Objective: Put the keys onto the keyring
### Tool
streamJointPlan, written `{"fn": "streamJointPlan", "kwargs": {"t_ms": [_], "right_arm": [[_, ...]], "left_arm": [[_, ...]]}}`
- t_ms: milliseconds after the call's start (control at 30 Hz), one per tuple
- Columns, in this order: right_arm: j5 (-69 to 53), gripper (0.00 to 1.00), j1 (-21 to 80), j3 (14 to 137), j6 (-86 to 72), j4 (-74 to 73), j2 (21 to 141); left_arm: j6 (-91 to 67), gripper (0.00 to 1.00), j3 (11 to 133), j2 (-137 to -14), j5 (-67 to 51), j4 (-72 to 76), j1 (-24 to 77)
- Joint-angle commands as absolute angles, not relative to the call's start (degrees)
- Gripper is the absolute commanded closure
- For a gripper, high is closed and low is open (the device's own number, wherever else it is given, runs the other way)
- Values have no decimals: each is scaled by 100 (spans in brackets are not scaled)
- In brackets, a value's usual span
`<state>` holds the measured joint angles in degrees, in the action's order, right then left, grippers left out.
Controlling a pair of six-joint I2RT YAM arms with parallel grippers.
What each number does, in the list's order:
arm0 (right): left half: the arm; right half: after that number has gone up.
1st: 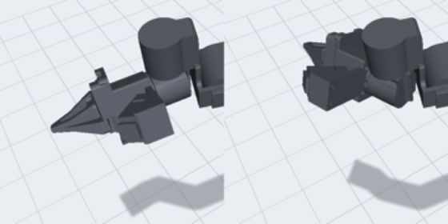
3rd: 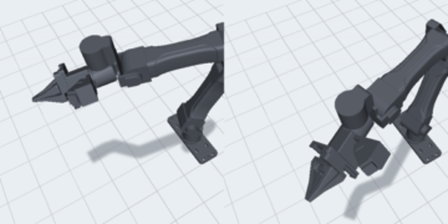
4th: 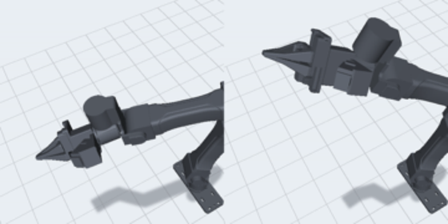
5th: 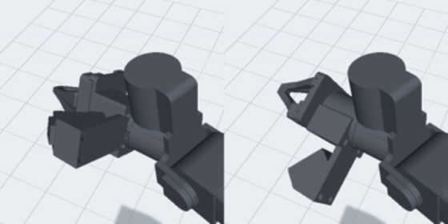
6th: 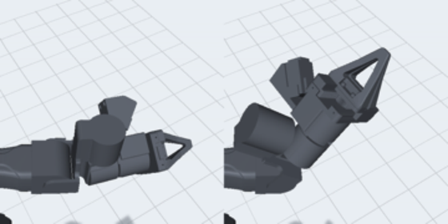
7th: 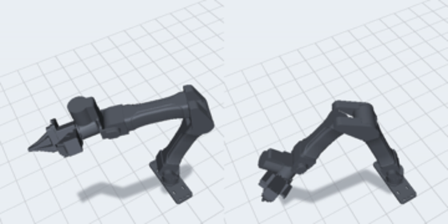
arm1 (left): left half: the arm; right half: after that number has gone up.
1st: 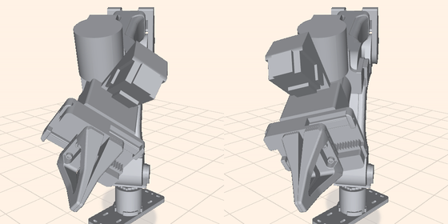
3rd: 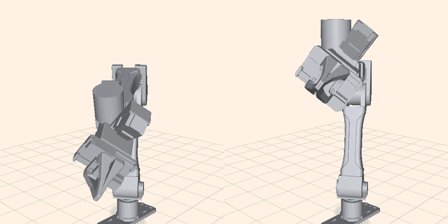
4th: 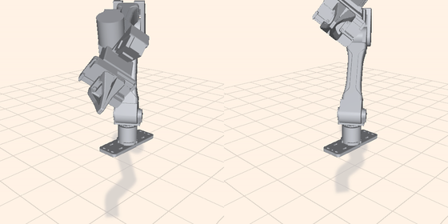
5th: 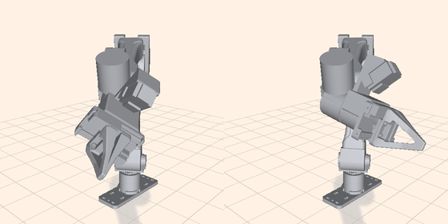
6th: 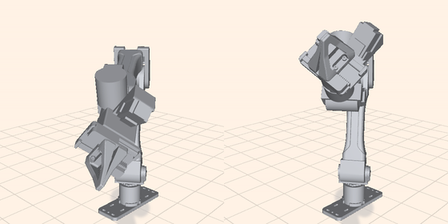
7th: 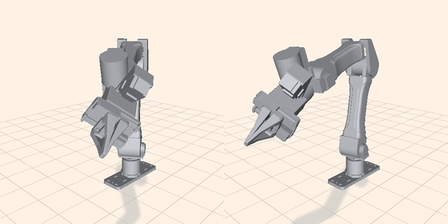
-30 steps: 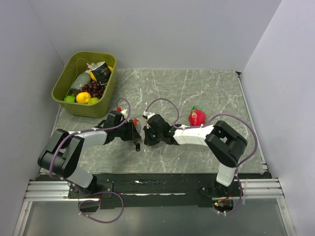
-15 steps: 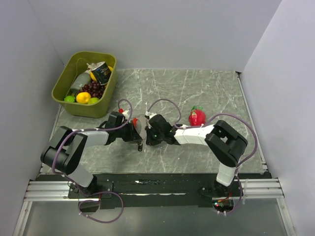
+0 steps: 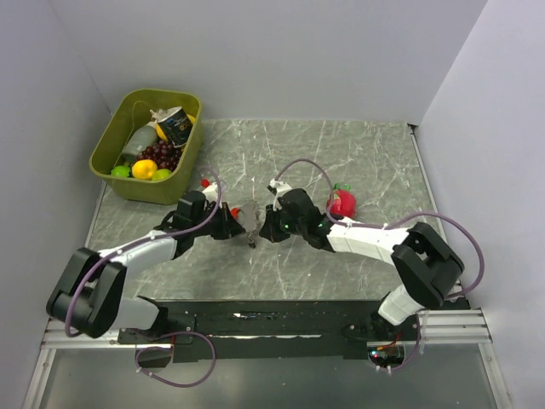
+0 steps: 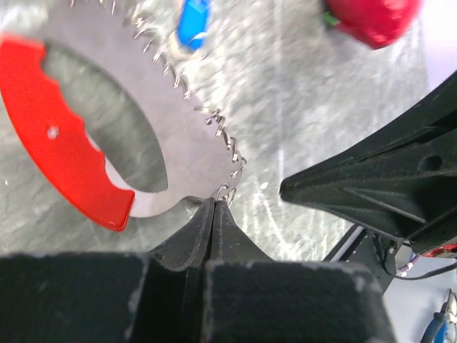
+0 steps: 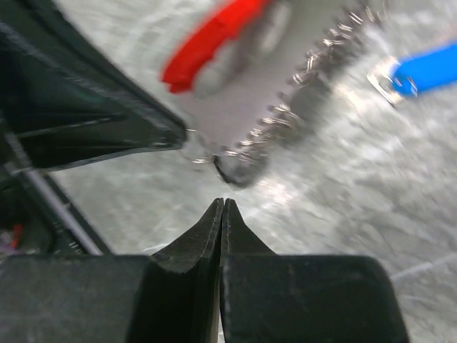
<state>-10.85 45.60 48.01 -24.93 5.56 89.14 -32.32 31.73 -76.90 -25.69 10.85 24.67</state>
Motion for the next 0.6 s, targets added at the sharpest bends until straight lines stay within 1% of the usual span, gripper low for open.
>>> {"fn": "streamJointPlan", "kwargs": {"t_ms": [0,67,100,167,200,267,300,500,567], "right_arm": [[-1546,94,4535,4641,-2189,1080,8482],[-1634,88,4509,4562,-2110,1133,8289],[-1670,81,4483,4544,-2083,1195,8227],[-1749,71,4404,4526,-2022,1160,8078],[-1749,64,4369,4526,-2004,1099,8008],[-1749,59,4324,4483,-1986,1099,7963],[-1758,54,4263,4474,-1995,1099,7954],[-1907,43,4184,4509,-2030,1002,8129],[-1977,41,4201,4535,-2039,1002,8200]], "left_arm": [[-3041,99,3085,-7164,-2716,1142,2540],[-3041,99,3033,-6962,-2733,1186,2558],[-3032,99,3024,-6909,-2725,1195,2566],[-3032,99,2988,-6751,-2681,1195,2575],[-3015,99,2988,-6733,-2620,1152,2584],[-2988,99,3006,-6741,-2479,1055,2584],[-2980,99,3015,-6776,-2339,959,2593],[-3085,99,2857,-6899,-2154,888,2593],[-3103,99,2742,-6917,-2154,949,2593]]}}
